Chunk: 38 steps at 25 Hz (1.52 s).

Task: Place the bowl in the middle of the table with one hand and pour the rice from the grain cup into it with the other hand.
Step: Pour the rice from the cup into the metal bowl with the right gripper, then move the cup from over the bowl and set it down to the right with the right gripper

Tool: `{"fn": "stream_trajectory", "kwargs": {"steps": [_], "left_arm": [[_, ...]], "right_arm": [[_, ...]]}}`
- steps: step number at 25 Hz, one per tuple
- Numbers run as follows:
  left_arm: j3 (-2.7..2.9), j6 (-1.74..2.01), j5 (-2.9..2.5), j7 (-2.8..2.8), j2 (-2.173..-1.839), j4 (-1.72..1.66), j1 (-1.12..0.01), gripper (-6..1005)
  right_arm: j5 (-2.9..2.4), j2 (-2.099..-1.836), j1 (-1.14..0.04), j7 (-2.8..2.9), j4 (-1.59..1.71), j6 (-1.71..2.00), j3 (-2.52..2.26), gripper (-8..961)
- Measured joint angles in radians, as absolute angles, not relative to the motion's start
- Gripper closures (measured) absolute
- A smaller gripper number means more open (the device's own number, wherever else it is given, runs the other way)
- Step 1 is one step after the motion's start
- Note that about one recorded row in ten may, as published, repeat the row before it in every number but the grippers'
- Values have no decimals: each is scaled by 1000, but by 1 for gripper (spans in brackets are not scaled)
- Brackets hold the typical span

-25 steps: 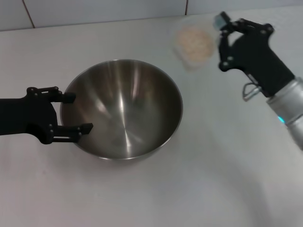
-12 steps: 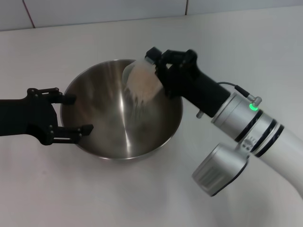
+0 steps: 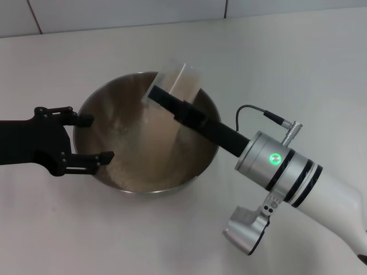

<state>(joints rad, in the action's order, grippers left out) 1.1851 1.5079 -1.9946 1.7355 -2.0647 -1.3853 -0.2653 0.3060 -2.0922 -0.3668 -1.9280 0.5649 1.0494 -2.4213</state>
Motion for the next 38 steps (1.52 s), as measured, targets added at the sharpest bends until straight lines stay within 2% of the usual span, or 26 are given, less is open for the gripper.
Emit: {"fn": "stream_trajectory", "kwargs": {"steps": [6,15,27,33,38], "left_arm": [[1191,1509,-1995,1736,-2065,-1386,-271,157],[1195,1511,-2003,1738,-2065,-1387,-278,157],[1194,1511,-2003,1738,-2065,-1388,-279,157],[1194,1510,-2003,1737,-2065,-1391,-279,157],[1195,1508,-2003,1733,-2066,-1388,-281,157]], "right_arm": [[298,-2092,-368,-2305,566,1035,-2432,942],[274,-2092,-377,-2329,560,1054,-2453,941],[913,-2092,-346,-1223,693,1349,-2675,940],[1022,-2092,-332,-593,578,1380,-2553,941],[1031,-2086,-378,-226,388,1270,-2492,941]]}}
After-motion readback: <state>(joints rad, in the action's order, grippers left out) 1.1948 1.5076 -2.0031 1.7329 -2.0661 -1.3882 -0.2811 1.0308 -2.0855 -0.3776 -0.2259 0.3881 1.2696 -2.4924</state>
